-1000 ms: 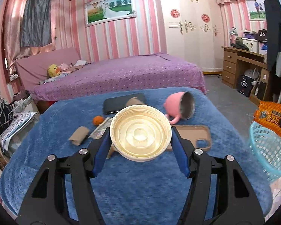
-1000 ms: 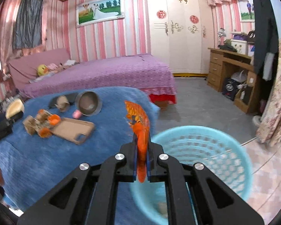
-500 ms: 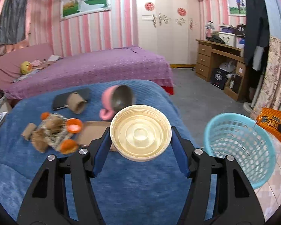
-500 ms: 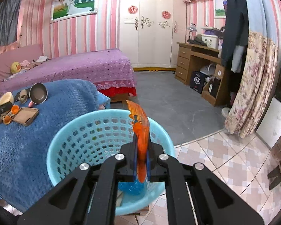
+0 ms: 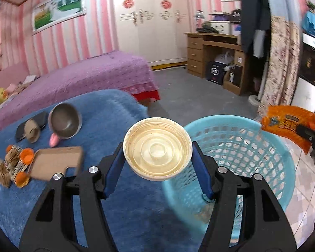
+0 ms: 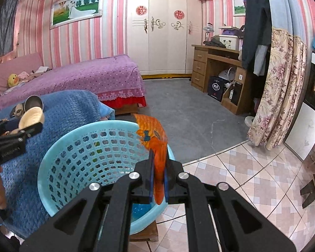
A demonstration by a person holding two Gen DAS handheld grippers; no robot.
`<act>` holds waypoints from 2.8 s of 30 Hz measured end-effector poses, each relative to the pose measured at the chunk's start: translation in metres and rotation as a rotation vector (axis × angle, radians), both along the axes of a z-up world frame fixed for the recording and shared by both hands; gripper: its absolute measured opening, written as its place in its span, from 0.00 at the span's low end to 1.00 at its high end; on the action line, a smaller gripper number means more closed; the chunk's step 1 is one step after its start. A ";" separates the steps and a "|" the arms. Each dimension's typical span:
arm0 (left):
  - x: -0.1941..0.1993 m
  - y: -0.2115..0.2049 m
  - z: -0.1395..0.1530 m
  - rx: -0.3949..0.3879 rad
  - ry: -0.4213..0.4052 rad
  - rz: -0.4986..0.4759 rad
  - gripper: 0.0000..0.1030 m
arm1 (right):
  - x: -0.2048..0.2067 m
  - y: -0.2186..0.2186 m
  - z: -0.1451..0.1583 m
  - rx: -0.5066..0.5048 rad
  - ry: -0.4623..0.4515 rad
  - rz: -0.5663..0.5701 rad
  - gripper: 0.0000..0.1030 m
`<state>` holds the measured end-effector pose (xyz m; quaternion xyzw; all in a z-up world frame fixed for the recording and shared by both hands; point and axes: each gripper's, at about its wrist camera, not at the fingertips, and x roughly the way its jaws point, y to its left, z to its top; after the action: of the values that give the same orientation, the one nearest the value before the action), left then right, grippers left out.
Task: Collect trash
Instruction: 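Drop the white lid and orange bag into the basket with both grippers, then move both grippers back over the bed toward the remaining trash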
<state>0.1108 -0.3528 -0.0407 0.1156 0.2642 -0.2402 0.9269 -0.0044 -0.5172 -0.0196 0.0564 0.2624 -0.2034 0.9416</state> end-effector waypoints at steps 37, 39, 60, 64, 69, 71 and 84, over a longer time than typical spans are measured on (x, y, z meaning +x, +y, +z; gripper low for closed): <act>0.036 0.149 0.042 0.035 -0.078 0.270 0.95 | 0.061 0.054 -0.020 -0.046 0.046 -0.069 0.91; 0.037 0.163 0.045 0.035 -0.080 0.290 0.95 | 0.060 0.061 -0.012 -0.067 0.031 -0.080 0.93; 0.069 0.307 0.021 0.026 -0.056 0.504 0.95 | 0.134 0.206 0.050 0.007 -0.079 0.119 0.96; 0.081 0.334 0.015 -0.023 0.012 0.550 0.95 | 0.154 0.235 0.046 0.026 -0.079 0.164 0.96; 0.087 0.351 0.011 -0.039 0.036 0.575 0.95 | 0.172 0.265 0.034 0.017 -0.073 0.205 0.96; 0.090 0.356 0.008 -0.034 0.043 0.582 0.95 | 0.177 0.270 0.021 0.019 -0.049 0.211 0.96; 0.111 0.357 -0.022 -0.025 0.157 0.543 0.94 | 0.181 0.246 -0.014 0.050 0.034 0.185 0.96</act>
<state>0.2216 0.0042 -0.0622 0.0105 0.3534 0.0054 0.9354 0.1761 -0.2708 -0.0339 0.0519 0.2876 -0.1099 0.9500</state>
